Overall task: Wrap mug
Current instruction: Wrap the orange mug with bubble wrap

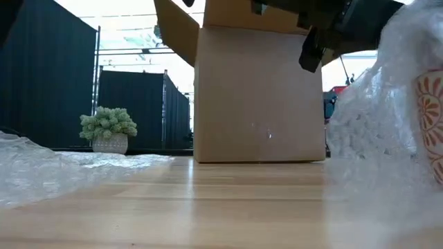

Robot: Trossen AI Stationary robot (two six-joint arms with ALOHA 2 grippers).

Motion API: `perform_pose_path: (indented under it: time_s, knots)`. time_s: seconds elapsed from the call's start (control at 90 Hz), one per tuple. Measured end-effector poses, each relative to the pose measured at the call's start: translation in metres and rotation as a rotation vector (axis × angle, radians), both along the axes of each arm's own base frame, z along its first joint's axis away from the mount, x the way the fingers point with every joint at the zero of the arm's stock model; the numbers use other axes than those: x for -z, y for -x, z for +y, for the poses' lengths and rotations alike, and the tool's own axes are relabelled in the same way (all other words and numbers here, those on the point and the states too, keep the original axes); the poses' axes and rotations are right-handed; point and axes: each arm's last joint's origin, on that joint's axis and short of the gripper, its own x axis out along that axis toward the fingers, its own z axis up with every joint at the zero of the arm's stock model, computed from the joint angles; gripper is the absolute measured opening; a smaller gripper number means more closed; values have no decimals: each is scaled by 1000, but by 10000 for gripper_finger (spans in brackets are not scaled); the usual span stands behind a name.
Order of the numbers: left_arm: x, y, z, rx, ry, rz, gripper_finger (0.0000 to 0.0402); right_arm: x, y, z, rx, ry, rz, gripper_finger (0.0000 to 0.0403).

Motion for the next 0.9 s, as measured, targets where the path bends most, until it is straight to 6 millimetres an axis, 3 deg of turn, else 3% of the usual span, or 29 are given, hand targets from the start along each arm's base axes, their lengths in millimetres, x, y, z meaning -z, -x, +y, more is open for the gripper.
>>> perform_pose_path:
  time_s: [0.222, 0.411, 0.522, 0.611, 0.733, 0.9]
  knots:
    - [-30, 15, 0, -1, -13, 42, 146, 2, 1, 0, 2, -13, 12, 12]
    - [-43, 40, 1, -44, -46, 240, 146, 2, 0, 0, 6, -16, 9, 12]
    - [-32, 57, -6, -93, -114, 370, 146, 2, 0, 0, 7, -15, 9, 12]
    - [-7, 65, -12, -102, -158, 416, 146, 2, 0, 0, 3, -13, 8, 12]
    - [25, 60, -20, -82, -127, 329, 146, 2, -1, -1, 5, -15, 8, 12]
    - [1, 38, -20, -56, -36, 13, 146, 2, -2, -2, 6, -17, 6, 12]
